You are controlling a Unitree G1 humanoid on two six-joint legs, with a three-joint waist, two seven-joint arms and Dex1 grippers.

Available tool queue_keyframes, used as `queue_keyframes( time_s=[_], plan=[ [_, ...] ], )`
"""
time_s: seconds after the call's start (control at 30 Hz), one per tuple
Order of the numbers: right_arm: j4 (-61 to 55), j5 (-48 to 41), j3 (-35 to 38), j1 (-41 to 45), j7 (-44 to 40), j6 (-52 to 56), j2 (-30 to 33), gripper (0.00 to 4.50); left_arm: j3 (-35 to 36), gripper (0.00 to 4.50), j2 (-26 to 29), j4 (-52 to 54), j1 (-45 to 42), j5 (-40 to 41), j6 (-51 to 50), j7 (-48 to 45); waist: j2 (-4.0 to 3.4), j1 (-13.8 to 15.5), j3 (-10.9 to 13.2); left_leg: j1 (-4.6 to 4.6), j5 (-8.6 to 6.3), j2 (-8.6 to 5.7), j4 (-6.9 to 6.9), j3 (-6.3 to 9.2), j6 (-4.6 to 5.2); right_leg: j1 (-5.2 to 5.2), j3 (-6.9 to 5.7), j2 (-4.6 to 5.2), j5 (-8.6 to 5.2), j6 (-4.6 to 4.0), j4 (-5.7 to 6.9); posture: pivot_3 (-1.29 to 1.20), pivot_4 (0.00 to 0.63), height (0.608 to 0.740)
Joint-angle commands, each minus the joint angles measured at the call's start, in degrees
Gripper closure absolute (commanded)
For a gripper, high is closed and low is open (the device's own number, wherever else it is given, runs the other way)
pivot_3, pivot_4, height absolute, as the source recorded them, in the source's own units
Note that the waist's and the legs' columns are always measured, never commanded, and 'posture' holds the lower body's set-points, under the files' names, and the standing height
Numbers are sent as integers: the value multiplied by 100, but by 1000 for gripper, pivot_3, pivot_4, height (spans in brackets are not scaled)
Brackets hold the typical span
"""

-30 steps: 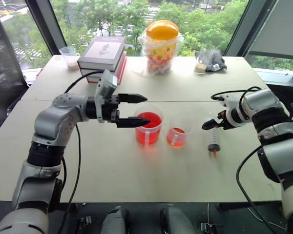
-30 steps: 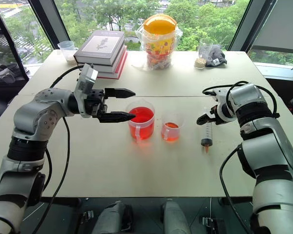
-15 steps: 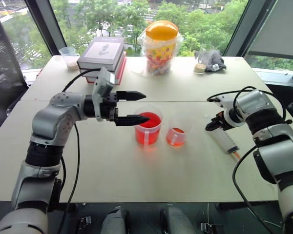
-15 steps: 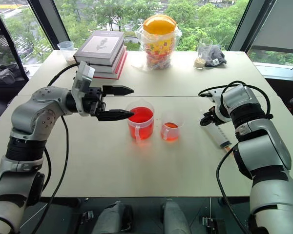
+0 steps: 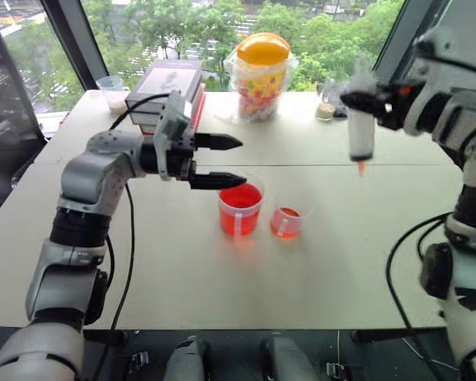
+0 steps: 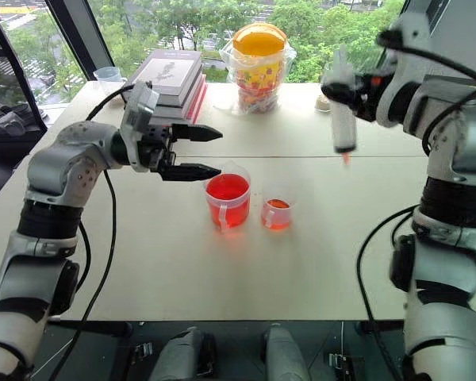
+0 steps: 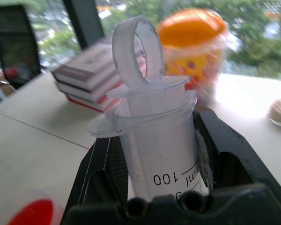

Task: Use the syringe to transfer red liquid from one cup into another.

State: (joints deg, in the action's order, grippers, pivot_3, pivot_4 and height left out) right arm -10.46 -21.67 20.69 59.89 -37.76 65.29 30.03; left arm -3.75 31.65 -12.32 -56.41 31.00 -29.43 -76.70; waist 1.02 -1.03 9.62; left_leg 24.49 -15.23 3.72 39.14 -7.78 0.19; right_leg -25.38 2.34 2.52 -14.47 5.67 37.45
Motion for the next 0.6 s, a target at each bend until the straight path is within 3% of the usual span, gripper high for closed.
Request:
queue_keyframes(
  time_s=[0.03,0.13,0.27,0.6],
  plan=[
    [-813,-722,393,-75,485,-586,-972,2920,52,0,-36,-359,-316,-111,232,-165,0,1,0,0,0,0,1,0,0,1,0,0,0,0,1,0,150,740],
    [-1040,-860,120,-375,813,-1188,-1765,2920,73,0,-11,-535,-451,-180,303,-248,0,-3,0,0,1,0,1,-1,-1,-2,-1,0,0,0,6,0,150,740],
    [-1035,-771,-524,-998,875,-2054,-2252,2920,171,0,150,-670,-525,-285,357,-298,0,11,-1,5,1,-2,2,0,-1,1,-3,4,0,0,0,0,150,740],
    [-559,-160,-1895,-2533,699,-3727,-2403,2920,328,0,577,-772,-596,-369,285,-262,0,-15,0,2,1,-1,1,3,-2,2,-4,2,-1,0,-1,0,150,740]
  ],
)
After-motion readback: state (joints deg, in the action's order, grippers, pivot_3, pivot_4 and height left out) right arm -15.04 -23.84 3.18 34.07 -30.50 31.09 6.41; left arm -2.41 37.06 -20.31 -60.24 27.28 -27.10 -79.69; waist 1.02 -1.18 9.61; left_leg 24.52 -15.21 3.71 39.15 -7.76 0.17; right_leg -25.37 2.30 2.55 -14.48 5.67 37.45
